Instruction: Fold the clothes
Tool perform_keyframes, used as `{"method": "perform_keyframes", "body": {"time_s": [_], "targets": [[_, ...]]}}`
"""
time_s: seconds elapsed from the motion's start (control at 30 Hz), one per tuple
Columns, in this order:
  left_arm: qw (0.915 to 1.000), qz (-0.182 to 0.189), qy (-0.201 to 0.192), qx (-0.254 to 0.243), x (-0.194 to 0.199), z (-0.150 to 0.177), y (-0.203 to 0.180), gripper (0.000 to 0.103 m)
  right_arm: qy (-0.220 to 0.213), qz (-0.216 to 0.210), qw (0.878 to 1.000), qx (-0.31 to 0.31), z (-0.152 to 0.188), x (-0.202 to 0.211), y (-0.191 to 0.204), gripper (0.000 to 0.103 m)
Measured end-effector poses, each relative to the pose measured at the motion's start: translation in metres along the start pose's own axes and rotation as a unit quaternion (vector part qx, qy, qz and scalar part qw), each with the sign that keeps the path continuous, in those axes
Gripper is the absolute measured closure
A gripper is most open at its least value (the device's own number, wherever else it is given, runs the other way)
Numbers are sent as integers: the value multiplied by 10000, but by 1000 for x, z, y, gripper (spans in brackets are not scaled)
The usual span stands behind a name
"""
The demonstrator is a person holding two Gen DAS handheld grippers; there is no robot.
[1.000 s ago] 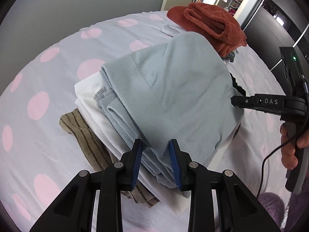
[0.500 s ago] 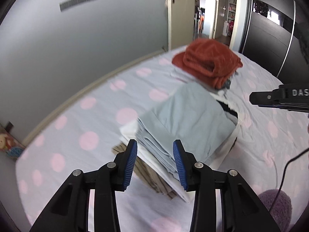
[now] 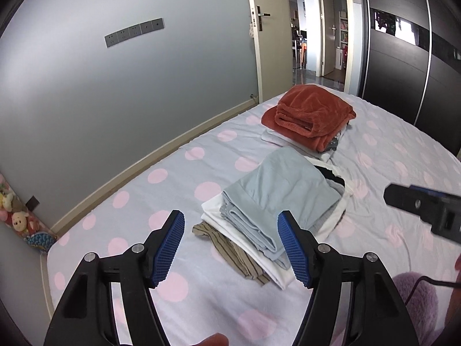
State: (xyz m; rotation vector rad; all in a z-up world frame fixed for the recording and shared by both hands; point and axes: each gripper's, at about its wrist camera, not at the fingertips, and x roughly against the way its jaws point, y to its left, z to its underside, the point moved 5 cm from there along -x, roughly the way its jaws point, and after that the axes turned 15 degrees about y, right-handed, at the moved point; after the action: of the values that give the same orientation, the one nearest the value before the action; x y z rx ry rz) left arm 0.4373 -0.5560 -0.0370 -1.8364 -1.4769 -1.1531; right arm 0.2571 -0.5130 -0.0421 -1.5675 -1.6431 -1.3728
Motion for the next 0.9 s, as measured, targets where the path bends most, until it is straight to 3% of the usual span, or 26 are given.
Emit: {"method": "perform_keyframes", "body": {"time_s": [0.3, 0.57, 0.9], "targets": [[9996, -44, 235, -158, -7, 32, -21, 34, 84, 281, 9996, -27, 47, -10, -14, 50], [9982, -79, 566, -194, -30, 70, -38, 34, -90, 386, 9992, 25, 76, -23, -29, 50], [9985, -128, 476, -241, -23, 72, -43, 34, -254, 317, 9989, 238, 81, -9, -21, 50]]}}
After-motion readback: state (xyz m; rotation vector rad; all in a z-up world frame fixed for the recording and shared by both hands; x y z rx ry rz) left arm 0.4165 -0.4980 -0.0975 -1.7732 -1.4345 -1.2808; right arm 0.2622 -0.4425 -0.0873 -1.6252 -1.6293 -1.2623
